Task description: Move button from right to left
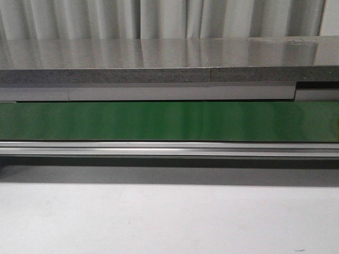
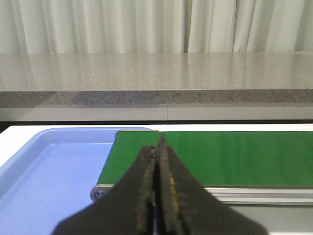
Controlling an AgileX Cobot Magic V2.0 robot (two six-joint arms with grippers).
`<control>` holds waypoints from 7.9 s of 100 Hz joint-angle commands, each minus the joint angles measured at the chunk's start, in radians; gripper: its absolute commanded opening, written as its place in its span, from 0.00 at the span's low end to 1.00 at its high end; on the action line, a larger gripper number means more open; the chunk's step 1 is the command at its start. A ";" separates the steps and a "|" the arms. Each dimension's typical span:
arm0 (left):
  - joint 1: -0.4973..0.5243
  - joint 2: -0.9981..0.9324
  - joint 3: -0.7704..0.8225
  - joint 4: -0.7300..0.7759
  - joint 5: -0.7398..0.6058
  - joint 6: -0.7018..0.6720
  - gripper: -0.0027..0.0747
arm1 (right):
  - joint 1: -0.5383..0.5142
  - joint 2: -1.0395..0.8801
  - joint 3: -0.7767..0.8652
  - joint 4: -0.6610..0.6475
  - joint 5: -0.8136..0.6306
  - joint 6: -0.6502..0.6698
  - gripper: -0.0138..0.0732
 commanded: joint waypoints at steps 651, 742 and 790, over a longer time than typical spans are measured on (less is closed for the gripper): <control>-0.359 1.891 -1.713 0.040 1.045 -0.316 0.23 | 0.175 -1.439 0.761 -0.147 -0.518 -0.041 0.08; 0.217 1.819 -1.603 -0.033 1.080 0.126 0.23 | 0.175 -1.439 0.761 -0.147 -0.518 -0.041 0.08; 0.399 1.825 -1.495 -0.049 0.926 0.186 0.23 | 0.175 -1.439 0.761 -0.147 -0.518 -0.041 0.08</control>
